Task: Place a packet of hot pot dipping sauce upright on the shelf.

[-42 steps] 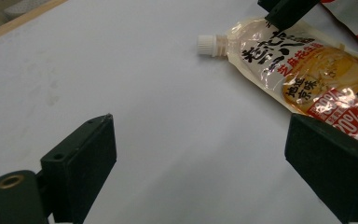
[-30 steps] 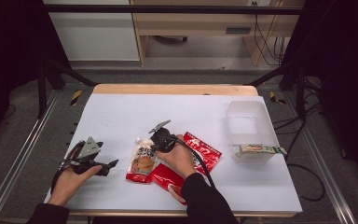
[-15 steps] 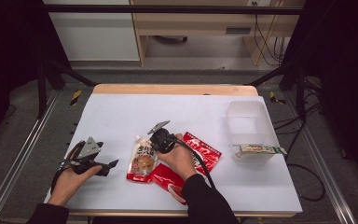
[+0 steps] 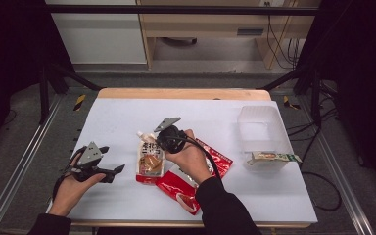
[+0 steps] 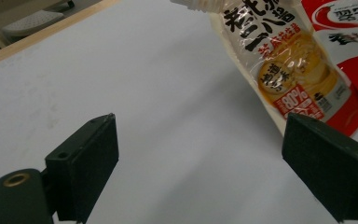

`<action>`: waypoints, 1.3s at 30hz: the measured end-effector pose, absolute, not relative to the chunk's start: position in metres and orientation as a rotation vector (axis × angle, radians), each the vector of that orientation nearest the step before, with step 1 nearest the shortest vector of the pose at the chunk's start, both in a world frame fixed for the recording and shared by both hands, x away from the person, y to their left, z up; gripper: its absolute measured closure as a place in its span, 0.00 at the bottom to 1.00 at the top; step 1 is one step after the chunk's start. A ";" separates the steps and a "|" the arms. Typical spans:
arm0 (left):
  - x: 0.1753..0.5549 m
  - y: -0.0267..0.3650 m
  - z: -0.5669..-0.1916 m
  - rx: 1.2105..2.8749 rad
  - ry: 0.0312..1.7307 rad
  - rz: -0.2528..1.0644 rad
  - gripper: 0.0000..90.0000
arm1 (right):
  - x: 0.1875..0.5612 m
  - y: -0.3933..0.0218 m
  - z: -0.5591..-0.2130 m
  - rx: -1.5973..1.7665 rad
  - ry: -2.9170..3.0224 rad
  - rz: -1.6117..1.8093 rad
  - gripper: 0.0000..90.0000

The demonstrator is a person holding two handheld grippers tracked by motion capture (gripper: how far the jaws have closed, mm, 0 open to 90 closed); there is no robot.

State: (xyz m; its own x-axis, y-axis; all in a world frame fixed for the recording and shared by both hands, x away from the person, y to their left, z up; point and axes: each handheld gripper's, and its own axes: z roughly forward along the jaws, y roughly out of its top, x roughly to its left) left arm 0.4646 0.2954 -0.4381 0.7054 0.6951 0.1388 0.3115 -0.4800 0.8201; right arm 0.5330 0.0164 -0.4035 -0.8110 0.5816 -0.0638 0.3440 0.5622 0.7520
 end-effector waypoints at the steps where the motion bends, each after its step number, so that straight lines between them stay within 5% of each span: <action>1: 0.464 0.294 -0.437 2.085 0.760 0.583 0.12 | 0.532 0.017 -0.400 0.757 2.491 1.111 1.00; 39: 0.497 0.267 -0.361 2.111 0.665 0.474 0.11 | 0.518 -0.006 -0.338 0.548 2.488 1.187 1.00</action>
